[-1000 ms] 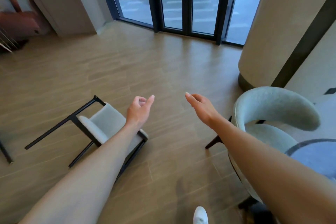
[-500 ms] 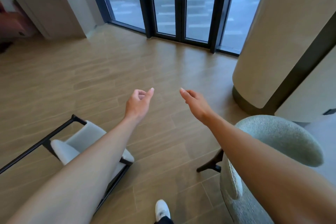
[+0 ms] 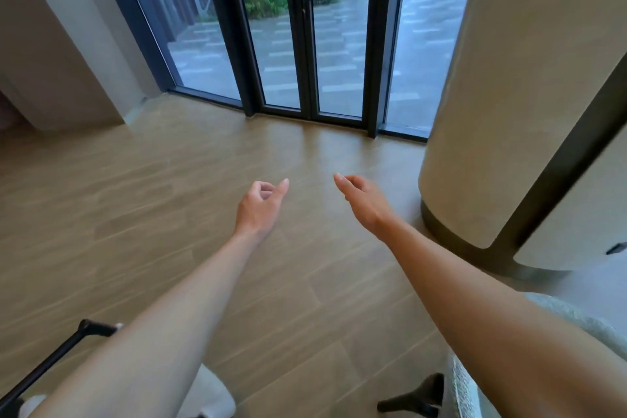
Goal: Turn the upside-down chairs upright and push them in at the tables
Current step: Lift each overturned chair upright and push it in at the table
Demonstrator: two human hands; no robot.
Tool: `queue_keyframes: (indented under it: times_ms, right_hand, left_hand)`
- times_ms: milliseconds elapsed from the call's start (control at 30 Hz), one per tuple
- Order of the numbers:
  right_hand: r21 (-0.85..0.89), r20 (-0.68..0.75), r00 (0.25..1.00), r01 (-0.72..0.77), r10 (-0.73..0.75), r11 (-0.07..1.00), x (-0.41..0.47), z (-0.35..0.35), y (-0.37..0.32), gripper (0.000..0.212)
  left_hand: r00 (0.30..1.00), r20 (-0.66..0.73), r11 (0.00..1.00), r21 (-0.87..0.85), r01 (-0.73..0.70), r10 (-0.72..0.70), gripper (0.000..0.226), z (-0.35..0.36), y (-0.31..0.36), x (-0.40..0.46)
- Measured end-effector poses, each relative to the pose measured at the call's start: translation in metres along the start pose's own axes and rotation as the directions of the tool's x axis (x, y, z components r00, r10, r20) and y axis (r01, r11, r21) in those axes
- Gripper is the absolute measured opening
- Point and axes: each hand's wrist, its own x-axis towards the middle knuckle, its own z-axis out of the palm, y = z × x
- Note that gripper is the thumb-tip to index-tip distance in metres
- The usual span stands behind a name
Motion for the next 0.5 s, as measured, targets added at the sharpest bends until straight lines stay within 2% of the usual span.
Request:
queue_keyframes:
  times_ms: [267,500]
  right_hand:
    - [0.024,-0.060,0.998,-0.014,0.016,1.000,0.117,-0.022,-0.010,0.062]
    - [0.003,-0.080,0.996,-0.034,0.034,0.999,0.239,-0.042,0.005,0.062]
  left_hand:
    - [0.997,0.039,0.998,-0.018,-0.063,0.064,0.042,0.037,0.038,0.124]
    - [0.994,0.086,0.997,-0.044,-0.062,0.066,0.044,0.092,0.051,0.234]
